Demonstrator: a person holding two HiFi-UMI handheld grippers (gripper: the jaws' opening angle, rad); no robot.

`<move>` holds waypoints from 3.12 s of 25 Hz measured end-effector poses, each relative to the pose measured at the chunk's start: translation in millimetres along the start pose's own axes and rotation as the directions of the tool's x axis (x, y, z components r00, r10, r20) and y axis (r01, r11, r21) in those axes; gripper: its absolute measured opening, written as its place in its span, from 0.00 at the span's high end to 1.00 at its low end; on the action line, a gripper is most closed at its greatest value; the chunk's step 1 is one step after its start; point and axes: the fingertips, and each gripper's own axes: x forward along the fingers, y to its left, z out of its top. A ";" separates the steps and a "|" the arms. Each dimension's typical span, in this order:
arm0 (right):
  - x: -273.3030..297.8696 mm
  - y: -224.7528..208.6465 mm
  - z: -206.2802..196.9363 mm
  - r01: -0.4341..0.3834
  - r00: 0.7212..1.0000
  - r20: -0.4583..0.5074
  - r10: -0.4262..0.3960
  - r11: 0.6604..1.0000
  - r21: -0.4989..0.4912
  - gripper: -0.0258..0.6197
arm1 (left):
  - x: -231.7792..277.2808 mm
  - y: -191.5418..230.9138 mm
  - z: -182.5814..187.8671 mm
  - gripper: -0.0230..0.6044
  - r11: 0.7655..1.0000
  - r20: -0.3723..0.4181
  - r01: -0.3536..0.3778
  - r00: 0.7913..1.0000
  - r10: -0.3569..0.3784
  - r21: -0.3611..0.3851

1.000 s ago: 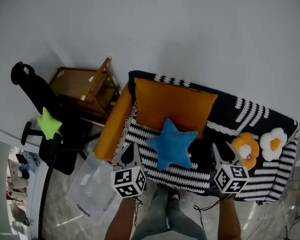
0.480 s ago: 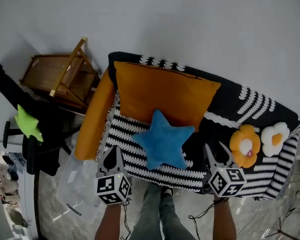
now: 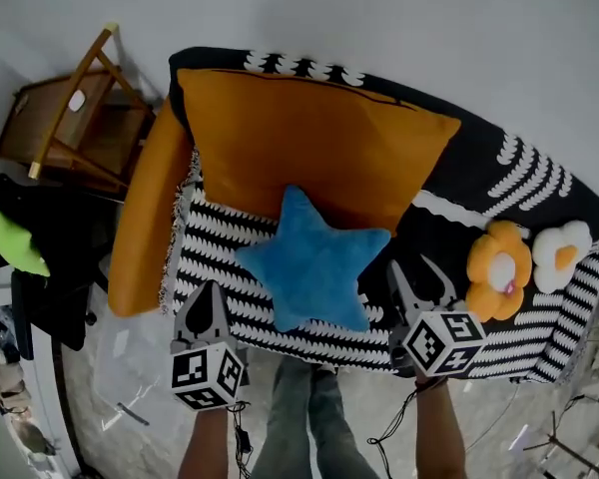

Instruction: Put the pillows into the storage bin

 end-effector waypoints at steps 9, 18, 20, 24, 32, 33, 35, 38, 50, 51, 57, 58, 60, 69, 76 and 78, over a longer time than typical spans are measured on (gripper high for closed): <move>48.8 -33.8 -35.9 0.017 0.998 -0.055 -0.014 0.999 0.046 0.67 | 24.2 11.2 -48.3 0.95 1.000 -0.105 0.014 0.994 -0.013 0.014; 80.2 -45.5 -54.2 -0.031 0.994 -0.106 0.040 0.996 0.086 0.67 | 52.4 25.0 -59.3 0.95 1.000 -0.145 -0.001 0.989 0.004 0.016; 84.2 -46.6 -55.2 -0.052 0.991 -0.114 0.064 0.993 0.106 0.67 | 58.1 23.8 -58.3 0.95 1.000 -0.152 0.008 0.988 -0.004 0.020; 90.4 -48.6 -57.6 -0.107 0.983 -0.132 0.127 0.983 0.148 0.67 | 66.5 22.7 -56.7 0.95 0.999 -0.171 0.021 0.985 -0.015 0.030; 103.7 -43.7 -61.4 -0.256 0.949 -0.132 0.287 0.943 0.212 0.68 | 71.3 25.9 -60.6 0.95 0.998 -0.200 0.032 0.980 -0.021 0.050; 105.1 -42.6 -62.0 -0.268 0.945 -0.131 0.301 0.938 0.222 0.69 | 71.5 27.0 -61.3 0.95 0.998 -0.201 0.028 0.979 -0.018 0.047; 106.8 -39.3 -62.7 -0.285 0.939 -0.129 0.320 0.929 0.234 0.74 | 71.2 28.3 -61.9 0.95 0.999 -0.204 0.023 0.979 -0.014 0.044; 107.3 -36.2 -62.4 -0.296 0.933 -0.137 0.332 0.927 0.228 0.75 | 68.1 27.1 -61.7 0.95 0.999 -0.212 0.021 0.977 -0.010 0.049; 87.6 -8.5 -57.8 -0.304 0.931 -0.211 0.297 0.953 0.003 0.88 | 32.8 24.6 -63.1 0.95 1.000 -0.182 -0.024 0.983 0.024 0.001; 85.6 -3.9 -56.0 -0.306 0.931 -0.208 0.298 0.952 -0.006 0.88 | 27.4 25.4 -61.4 0.95 0.999 -0.172 -0.033 0.985 0.032 -0.008; 59.3 34.6 -48.3 -0.314 0.932 -0.221 0.288 0.945 -0.091 0.89 | -21.3 39.0 -44.0 0.95 0.993 -0.099 -0.102 0.990 0.096 -0.052; 53.7 42.1 -46.8 -0.314 0.933 -0.218 0.287 0.944 -0.098 0.89 | -31.6 43.7 -40.6 0.95 0.991 -0.084 -0.118 0.990 0.113 -0.067; 44.5 57.9 -44.1 -0.317 0.934 -0.210 0.290 0.942 -0.107 0.89 | -53.2 54.7 -34.5 0.95 0.983 -0.053 -0.153 0.987 0.149 -0.097; 10.7 144.1 -36.0 -0.356 0.919 -0.233 0.319 0.924 -0.139 0.90 | -153.0 108.9 -17.5 0.95 0.932 0.024 -0.290 0.953 0.302 -0.219; -10.1 221.1 -26.8 -0.419 0.903 -0.273 0.332 0.819 -0.391 0.90 | -221.5 139.3 -36.1 0.95 0.871 0.046 -0.388 0.906 0.420 -0.302; -18.6 237.5 -20.8 -0.431 0.901 -0.279 0.333 0.770 -0.470 0.90 | -242.1 148.8 -43.3 0.95 0.840 0.051 -0.413 0.887 0.458 -0.353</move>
